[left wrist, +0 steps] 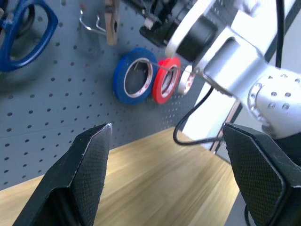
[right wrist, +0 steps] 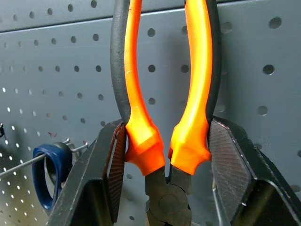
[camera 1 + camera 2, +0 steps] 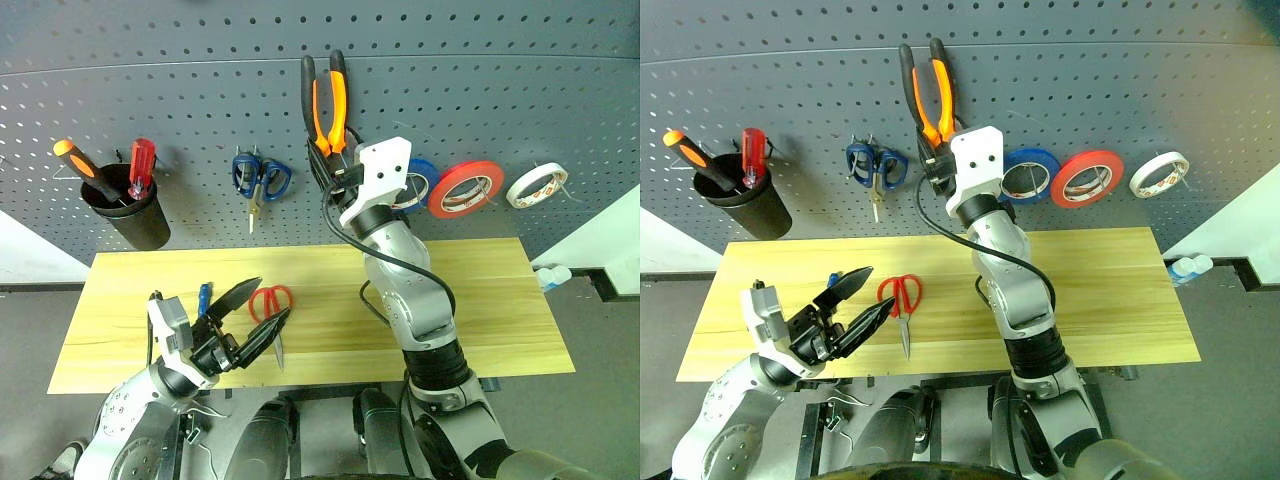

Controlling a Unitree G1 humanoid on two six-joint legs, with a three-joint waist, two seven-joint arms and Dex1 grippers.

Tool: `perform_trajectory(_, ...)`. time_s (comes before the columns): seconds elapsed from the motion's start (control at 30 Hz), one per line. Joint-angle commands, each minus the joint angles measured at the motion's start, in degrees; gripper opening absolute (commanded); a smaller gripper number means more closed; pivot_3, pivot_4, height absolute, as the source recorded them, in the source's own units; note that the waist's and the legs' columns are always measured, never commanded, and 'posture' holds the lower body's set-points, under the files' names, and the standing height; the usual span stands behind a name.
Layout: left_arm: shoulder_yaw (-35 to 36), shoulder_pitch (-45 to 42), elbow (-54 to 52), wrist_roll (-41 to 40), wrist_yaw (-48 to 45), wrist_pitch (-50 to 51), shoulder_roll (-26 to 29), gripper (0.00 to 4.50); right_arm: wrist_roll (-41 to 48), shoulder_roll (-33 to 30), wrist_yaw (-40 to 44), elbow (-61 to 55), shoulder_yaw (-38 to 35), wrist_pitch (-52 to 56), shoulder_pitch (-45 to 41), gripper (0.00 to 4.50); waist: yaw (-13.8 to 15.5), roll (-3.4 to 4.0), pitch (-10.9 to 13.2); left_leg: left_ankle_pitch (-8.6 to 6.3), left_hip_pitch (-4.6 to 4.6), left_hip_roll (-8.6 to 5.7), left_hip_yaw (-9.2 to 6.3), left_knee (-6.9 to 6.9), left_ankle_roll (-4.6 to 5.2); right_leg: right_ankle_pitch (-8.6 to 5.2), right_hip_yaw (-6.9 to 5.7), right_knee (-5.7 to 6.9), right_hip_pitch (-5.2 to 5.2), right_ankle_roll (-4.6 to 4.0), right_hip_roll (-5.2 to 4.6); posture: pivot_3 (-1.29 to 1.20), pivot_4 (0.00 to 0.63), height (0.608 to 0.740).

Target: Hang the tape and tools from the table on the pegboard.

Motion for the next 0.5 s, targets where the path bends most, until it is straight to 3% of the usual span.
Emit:
perform_trajectory(0.03, 0.57, -0.06, -4.53, -1.14, 1.53, 0.04, -0.38, 3.92, -0.03, 1.09, 0.33, -1.47, -0.26, -2.25, -2.33, 2.23, 0.00, 0.00, 0.00, -0.02, 0.00, 0.00, 0.00, 0.03, 0.03, 0.01, 0.00, 0.00, 0.01, -0.02, 0.00, 0.05, 0.184, 0.723)
perform_trajectory(0.5, 7.60, 9.28, -10.93, 2.33, 5.51, -5.64, -1.32, 3.92, -0.19, 0.67, 0.12, -2.96, -1.40, -2.24, -3.62, 2.23, 0.14, 0.00, 0.00, -0.12, 0.00, 0.02, 0.00, 0.07, 0.22, 0.03, 0.00, 0.05, 0.01, -0.05, 0.03, 0.07, 0.180, 0.723)
